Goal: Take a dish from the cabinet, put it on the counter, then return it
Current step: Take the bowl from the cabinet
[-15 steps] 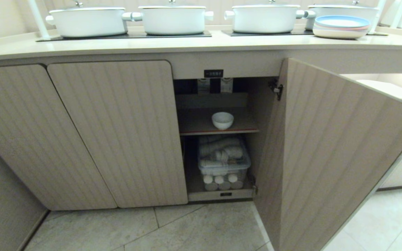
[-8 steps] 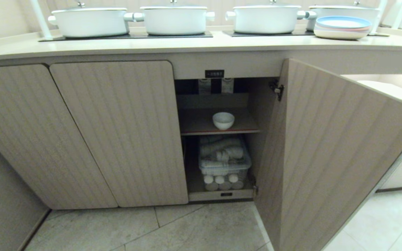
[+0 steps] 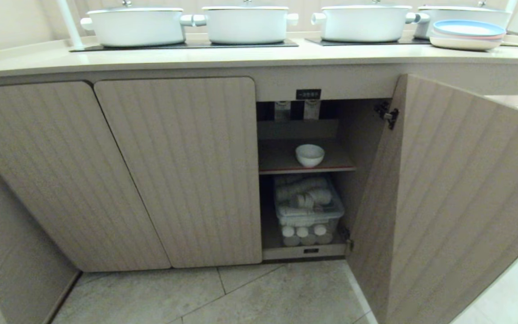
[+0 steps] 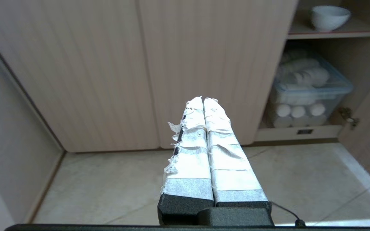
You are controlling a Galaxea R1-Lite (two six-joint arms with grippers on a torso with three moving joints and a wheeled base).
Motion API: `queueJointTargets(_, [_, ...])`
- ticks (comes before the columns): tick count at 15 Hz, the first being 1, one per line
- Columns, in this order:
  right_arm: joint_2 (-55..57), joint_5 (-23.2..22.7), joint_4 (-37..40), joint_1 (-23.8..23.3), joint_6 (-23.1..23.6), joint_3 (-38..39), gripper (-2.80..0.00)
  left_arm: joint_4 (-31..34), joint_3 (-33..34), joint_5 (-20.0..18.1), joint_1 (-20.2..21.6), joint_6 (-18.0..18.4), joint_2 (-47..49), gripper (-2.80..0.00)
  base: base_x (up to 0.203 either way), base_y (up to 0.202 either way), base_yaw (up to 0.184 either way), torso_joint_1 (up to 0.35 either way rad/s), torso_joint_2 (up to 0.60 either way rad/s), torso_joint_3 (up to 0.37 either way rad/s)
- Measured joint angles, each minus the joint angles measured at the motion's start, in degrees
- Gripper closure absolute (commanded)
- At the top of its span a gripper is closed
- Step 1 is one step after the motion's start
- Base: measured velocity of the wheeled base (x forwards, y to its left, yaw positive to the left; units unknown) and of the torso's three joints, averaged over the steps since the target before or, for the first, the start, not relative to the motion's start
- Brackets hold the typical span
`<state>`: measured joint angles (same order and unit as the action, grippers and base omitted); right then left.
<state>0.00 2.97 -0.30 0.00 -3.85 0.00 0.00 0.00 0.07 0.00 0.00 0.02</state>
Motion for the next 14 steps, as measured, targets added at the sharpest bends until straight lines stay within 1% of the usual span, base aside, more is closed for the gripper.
queueJointTargets(2, [0.0,0.0,0.0,0.0,0.0,0.0,0.00,0.0,0.0,0.0,0.0,0.0,0.0,0.00,0.000,0.115,-0.003,0.004,0.00,-0.002])
queueJointTargets(14, [0.0,0.0,0.0,0.0,0.0,0.0,0.00,0.0,0.0,-0.1,0.0,0.0,0.0,0.00,0.000,0.000,0.000,0.000,0.00,0.000])
